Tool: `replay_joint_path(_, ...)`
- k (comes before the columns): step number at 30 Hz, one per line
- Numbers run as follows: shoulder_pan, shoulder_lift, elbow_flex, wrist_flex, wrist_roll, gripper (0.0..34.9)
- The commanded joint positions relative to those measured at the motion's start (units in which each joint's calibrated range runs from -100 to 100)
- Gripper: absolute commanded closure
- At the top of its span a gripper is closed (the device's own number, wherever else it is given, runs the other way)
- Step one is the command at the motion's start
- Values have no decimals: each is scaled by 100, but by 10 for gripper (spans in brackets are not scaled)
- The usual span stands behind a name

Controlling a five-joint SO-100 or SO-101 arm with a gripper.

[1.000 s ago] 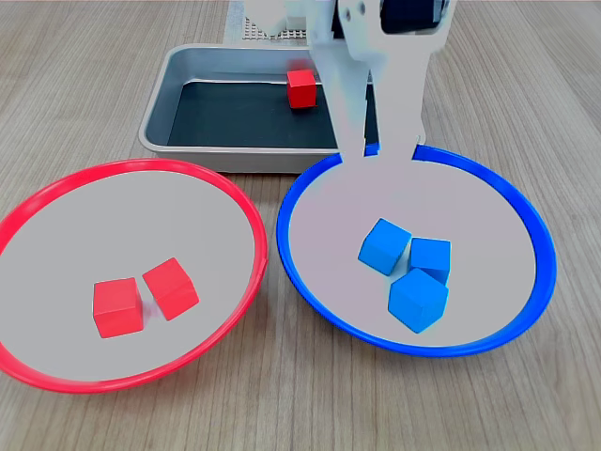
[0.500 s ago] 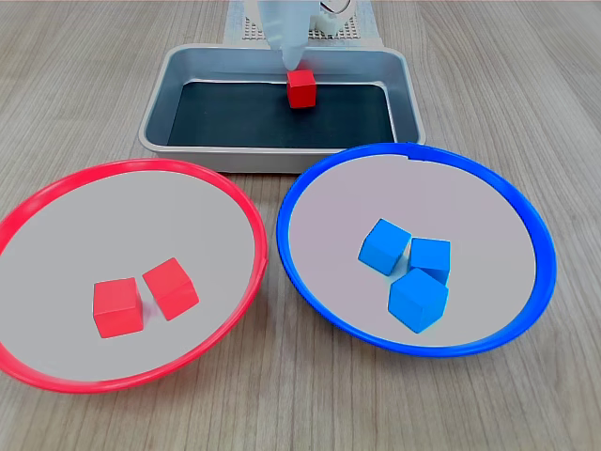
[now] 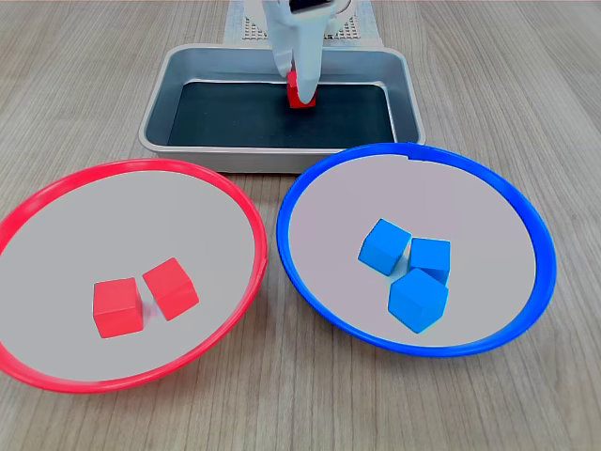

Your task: Resolve any anomalies and move all blocks to matching dishes

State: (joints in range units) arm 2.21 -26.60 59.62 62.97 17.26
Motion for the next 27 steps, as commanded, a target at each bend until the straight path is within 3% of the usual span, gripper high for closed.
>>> replay_joint_path(1, -179, 97, 14, -36, -24, 180)
replay_joint_path(8, -386, 233, 87, -218, -98, 200)
replay_joint_path(10, -461, 250, 87, -284, -132, 230)
replay_joint_path(12, -527, 259, 69, -350, -156, 306)
replay_joint_path(16, -518, 259, -22, -399, -161, 343)
replay_joint_path(25, -188, 361, -1679, -284, -386, 346)
replay_joint_path(27, 311, 958, -3126, -540, -547, 347)
